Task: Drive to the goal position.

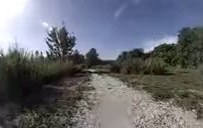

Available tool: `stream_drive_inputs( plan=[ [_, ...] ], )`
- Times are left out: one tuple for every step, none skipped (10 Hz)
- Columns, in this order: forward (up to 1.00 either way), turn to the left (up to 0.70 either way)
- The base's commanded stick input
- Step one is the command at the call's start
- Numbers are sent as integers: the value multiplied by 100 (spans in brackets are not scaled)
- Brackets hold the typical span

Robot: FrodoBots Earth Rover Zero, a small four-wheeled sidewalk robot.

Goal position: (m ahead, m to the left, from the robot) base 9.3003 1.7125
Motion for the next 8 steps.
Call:
stream_drive_inputs(
  plan=[
    [85,0],
    [85,0],
    [85,0],
    [85,0],
    [85,0],
    [85,0],
    [85,0],
    [85,0]
  ],
)
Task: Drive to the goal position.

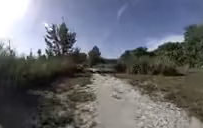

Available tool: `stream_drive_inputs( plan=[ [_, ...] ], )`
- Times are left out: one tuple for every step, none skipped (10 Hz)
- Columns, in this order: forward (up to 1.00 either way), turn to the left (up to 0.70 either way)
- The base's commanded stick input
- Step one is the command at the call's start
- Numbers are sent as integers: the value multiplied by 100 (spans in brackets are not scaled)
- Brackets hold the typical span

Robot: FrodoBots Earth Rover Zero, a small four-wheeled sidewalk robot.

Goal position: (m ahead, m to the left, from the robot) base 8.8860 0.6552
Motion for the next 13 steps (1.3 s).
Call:
stream_drive_inputs(
  plan=[
    [85,0],
    [85,0],
    [85,0],
    [85,0],
    [85,0],
    [85,0],
    [85,0],
    [85,0],
    [85,0],
    [85,0],
    [85,0],
    [85,0],
    [85,0]
  ],
)
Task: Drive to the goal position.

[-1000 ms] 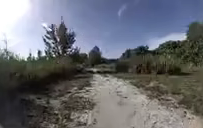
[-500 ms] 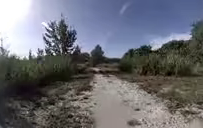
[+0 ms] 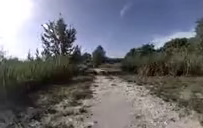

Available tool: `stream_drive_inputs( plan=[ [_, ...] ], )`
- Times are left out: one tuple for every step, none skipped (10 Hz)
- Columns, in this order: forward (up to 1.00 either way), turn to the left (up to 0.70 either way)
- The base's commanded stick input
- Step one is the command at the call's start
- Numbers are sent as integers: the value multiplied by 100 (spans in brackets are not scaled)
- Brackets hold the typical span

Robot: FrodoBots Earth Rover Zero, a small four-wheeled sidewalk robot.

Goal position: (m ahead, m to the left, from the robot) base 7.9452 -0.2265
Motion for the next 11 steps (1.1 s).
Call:
stream_drive_inputs(
  plan=[
    [85,0],
    [85,0],
    [85,0],
    [85,0],
    [85,0],
    [85,0],
    [85,0],
    [85,0],
    [85,0],
    [85,0],
    [85,0]
  ],
)
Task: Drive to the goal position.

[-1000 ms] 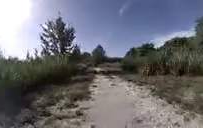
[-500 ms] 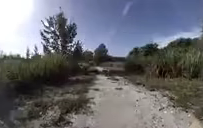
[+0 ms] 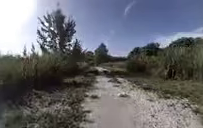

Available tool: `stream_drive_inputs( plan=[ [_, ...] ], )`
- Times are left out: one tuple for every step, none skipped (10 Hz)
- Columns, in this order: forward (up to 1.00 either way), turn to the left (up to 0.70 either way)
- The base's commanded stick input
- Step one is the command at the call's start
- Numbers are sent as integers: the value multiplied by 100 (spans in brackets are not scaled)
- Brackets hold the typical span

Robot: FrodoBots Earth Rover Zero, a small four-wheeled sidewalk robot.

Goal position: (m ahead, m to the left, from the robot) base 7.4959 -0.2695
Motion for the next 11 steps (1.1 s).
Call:
stream_drive_inputs(
  plan=[
    [85,0],
    [85,0],
    [85,0],
    [85,0],
    [85,0],
    [85,0],
    [85,0],
    [85,0],
    [85,0],
    [85,0],
    [85,-22]
  ],
)
